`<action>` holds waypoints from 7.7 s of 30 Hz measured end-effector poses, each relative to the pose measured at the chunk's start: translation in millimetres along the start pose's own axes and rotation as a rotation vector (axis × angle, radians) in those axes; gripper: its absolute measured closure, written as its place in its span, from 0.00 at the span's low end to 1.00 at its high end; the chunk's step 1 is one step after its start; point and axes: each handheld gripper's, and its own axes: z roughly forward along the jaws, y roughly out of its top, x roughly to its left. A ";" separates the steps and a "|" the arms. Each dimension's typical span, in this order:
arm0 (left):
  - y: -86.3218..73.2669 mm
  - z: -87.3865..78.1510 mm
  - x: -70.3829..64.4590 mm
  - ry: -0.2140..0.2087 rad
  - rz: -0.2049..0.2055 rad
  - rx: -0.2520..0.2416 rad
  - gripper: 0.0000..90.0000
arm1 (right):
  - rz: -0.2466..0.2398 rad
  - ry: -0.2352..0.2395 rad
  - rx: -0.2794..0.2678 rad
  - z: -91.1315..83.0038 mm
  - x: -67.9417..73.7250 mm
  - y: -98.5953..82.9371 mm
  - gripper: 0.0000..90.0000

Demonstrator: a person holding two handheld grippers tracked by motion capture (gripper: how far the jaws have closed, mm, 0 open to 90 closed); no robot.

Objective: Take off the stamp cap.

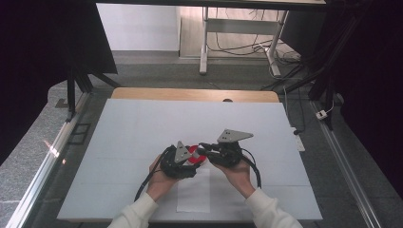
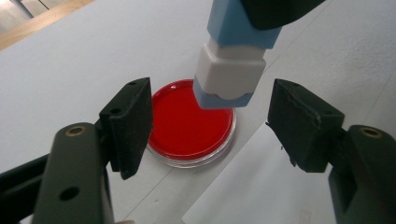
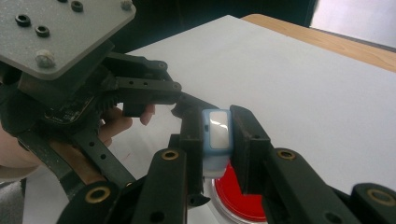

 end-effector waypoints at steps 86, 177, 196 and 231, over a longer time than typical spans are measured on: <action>-3.5 4.7 -2.2 0.005 0.068 0.007 0.72 | 0.052 0.008 -0.021 1.5 -1.0 -3.7 0.84; -33.3 -31.4 26.4 -0.063 -0.036 -0.010 0.72 | 0.034 -0.039 -0.069 -17.4 -10.7 2.0 0.84; -64.7 -70.7 39.0 -0.022 -0.118 -0.015 0.72 | 0.013 -0.060 -0.065 -22.8 -16.9 1.9 0.84; -112.5 -122.7 60.8 0.057 -0.228 -0.027 0.72 | -0.061 -0.101 -0.059 -25.8 -16.2 4.8 0.84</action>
